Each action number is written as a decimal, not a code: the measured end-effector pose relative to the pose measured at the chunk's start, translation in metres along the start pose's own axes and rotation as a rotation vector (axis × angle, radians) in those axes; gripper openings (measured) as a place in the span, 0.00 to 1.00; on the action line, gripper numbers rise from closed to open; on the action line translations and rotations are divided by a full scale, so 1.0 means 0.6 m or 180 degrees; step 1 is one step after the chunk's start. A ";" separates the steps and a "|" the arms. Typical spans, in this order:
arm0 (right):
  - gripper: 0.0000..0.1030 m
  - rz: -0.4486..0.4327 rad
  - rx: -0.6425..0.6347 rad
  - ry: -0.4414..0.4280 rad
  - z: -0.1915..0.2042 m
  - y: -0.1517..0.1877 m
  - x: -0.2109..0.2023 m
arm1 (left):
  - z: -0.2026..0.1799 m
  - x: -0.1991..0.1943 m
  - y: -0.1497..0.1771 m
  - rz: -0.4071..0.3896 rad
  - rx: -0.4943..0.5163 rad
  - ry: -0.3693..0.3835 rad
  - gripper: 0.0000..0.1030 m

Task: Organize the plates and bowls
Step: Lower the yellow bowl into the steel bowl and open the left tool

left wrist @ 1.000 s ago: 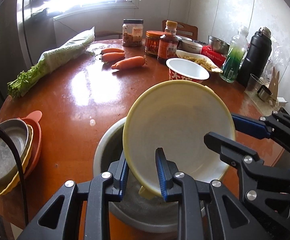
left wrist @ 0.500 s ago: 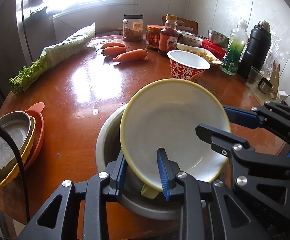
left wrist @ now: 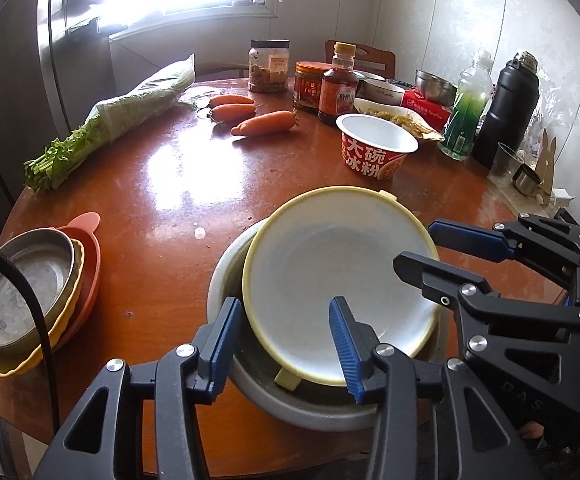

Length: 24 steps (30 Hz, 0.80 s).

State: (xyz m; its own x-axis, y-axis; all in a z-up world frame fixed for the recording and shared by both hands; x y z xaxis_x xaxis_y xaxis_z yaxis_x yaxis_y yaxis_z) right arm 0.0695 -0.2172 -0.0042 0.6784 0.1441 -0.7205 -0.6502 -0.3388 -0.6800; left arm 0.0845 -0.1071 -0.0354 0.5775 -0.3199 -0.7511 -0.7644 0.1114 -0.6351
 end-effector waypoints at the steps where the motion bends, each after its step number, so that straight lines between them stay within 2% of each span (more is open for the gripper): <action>1: 0.36 -0.0001 0.0013 -0.0002 -0.001 0.000 -0.001 | 0.000 -0.002 -0.001 -0.0007 -0.0005 0.0011 0.45; 9: 0.37 -0.0021 0.0114 -0.0030 -0.011 -0.003 -0.008 | -0.001 -0.020 -0.013 -0.0103 -0.0029 0.0056 0.57; 24: 0.45 -0.0122 0.0182 -0.0110 -0.026 -0.020 -0.026 | -0.001 -0.038 -0.044 -0.0213 -0.0045 0.0081 0.62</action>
State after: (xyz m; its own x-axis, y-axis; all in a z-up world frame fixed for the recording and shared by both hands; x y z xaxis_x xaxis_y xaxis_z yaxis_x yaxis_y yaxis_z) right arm 0.0721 -0.2301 0.0172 0.6916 0.1882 -0.6974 -0.6432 -0.2790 -0.7131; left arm 0.0914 -0.1031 -0.0016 0.6202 -0.3501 -0.7020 -0.7283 0.0756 -0.6811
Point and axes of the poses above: each gripper's, at about its wrist camera, not at the fingertips, and x roughly the way its jaws point, z to its left, y to its underside, the point moved 5 cm from there along x, roughly the way its jaws point, and after that the axes turned 8 degrees about y, right-handed, at the moved point
